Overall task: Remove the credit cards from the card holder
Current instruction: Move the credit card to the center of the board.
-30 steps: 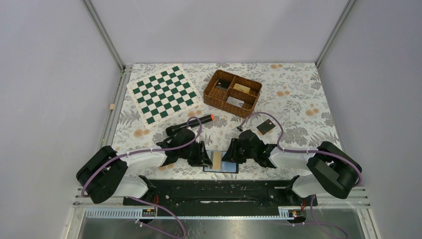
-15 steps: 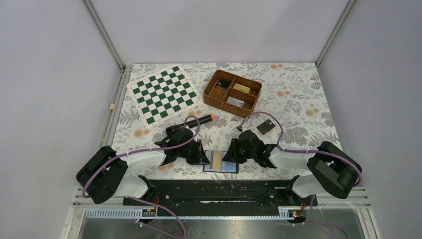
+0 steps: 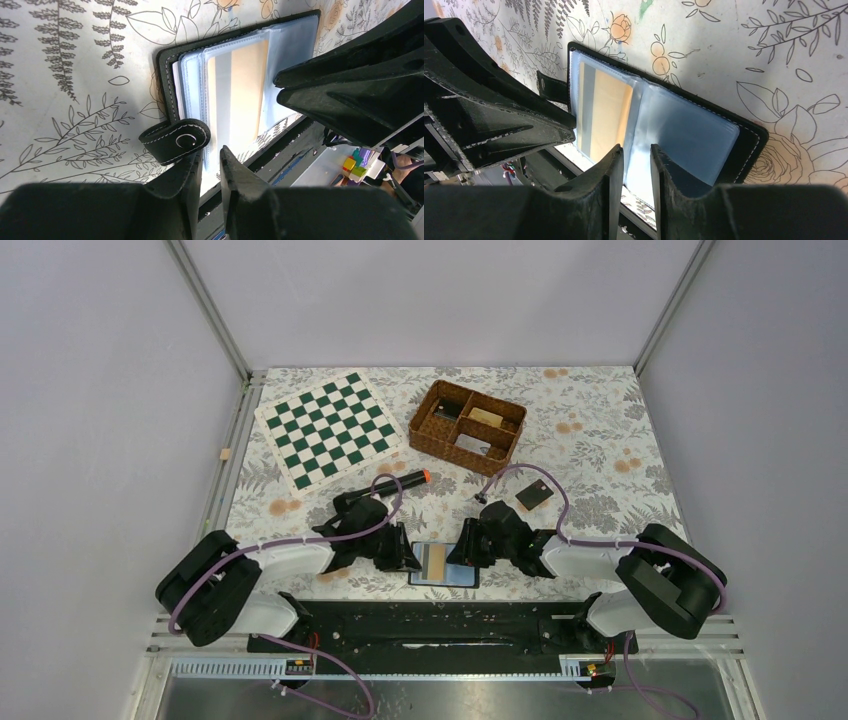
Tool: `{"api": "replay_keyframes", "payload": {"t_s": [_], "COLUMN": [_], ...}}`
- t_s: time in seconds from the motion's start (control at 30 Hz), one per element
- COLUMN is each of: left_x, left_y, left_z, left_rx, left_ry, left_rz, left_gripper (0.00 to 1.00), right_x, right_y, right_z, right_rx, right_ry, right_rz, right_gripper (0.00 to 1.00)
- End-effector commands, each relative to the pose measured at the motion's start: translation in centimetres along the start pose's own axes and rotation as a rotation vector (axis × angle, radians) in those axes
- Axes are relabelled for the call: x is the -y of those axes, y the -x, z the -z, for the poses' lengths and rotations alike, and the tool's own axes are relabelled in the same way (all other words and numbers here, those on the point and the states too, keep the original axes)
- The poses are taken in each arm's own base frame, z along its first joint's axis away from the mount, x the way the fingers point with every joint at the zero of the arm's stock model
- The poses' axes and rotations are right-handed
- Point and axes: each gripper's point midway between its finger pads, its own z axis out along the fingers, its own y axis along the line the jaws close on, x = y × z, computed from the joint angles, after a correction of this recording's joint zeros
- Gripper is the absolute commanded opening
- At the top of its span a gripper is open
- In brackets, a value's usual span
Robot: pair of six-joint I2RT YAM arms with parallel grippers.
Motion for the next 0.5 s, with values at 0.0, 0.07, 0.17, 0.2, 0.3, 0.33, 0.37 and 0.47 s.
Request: {"api": "replay_keyframes", "payload": {"t_s": [0.0, 0.07, 0.17, 0.2, 0.3, 0.33, 0.37, 0.47], "left_x": [-1.0, -0.3, 0.1, 0.2, 0.2, 0.3, 0.3, 0.7], "left_y": [-0.7, -0.9, -1.2, -1.2, -1.3, -1.2, -1.2, -1.2], "left_z": [-0.3, -0.3, -0.4, -0.5, -0.5, -0.5, -0.5, -0.4], "left_rx": [-0.008, -0.017, -0.03, -0.032, -0.037, -0.037, -0.038, -0.038], "left_ry": [0.004, -0.046, -0.078, -0.08, -0.083, -0.085, -0.087, -0.111], "left_rz": [0.002, 0.006, 0.024, 0.025, 0.029, 0.027, 0.028, 0.023], "left_gripper": [0.2, 0.19, 0.18, 0.18, 0.16, 0.16, 0.16, 0.16], "right_x": [-0.1, -1.0, -2.3, -2.5, -3.1, -3.2, -3.3, -3.3], "right_y": [-0.2, 0.2, 0.9, 1.0, 1.3, 1.3, 1.3, 1.0], "right_z": [0.3, 0.6, 1.2, 1.3, 1.5, 1.4, 1.3, 0.9], "right_rx": [-0.015, -0.006, 0.02, 0.026, 0.037, 0.034, 0.031, 0.023], "right_ry": [-0.014, 0.0, 0.011, 0.007, -0.01, -0.011, -0.013, -0.026], "right_rz": [0.031, 0.031, 0.045, 0.055, 0.078, 0.081, 0.083, 0.091], "right_gripper": [0.36, 0.42, 0.48, 0.49, 0.52, 0.52, 0.53, 0.54]}}
